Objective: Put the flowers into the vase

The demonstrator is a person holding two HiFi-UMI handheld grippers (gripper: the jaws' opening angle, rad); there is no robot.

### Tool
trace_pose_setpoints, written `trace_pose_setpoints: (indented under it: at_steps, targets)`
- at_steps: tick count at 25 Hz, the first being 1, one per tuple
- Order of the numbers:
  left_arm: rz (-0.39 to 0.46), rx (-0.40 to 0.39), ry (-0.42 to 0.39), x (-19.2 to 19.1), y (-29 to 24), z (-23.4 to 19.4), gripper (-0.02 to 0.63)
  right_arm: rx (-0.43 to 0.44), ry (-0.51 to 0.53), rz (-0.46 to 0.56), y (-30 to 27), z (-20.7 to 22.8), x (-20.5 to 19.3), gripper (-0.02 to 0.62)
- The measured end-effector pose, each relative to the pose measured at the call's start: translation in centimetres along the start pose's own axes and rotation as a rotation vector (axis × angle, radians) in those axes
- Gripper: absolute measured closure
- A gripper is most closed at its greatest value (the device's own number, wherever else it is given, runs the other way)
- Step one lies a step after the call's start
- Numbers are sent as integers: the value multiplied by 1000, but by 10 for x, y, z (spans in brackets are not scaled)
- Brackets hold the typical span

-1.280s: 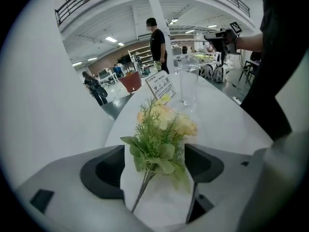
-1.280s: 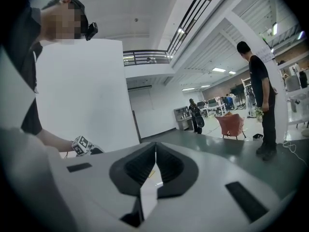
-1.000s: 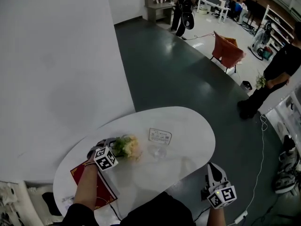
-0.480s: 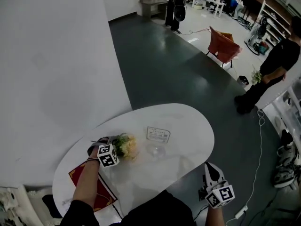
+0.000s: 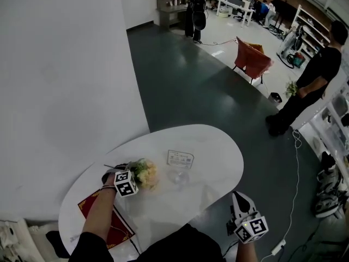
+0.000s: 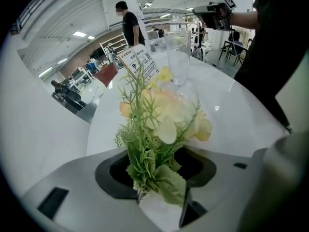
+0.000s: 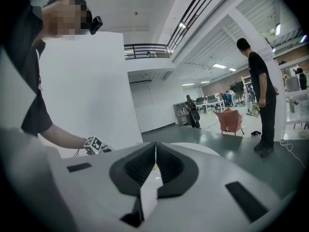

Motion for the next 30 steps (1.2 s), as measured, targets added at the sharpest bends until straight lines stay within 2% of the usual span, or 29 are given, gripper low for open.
trace_pose_setpoints:
  at_steps: [5,17,23,27,30]
  targets:
    - [46,52,16,7,16,-1,391,7,26,22,9,-4,11,572]
    - [206,182,39,38,86,-6,396,31,56,117,24,-17,41,572]
    - [355,250,129,66,124,-14,397,58,65,158,27,-27,53,572]
    - [440,292,149,88,153,-15,397,70,73,178,29,-31,62,572]
    - [501,292,166,102,172,-12,397,78,83,195,30,-34,69,572]
Point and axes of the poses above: the fingertips, and each gripper's own axes: y backward along the fingers, z to its right, x out of its top, the point moved 3 cm from there along y, backward along the fingers, and after that the axes turned 13 degrees about y, right-handed, at the moved point
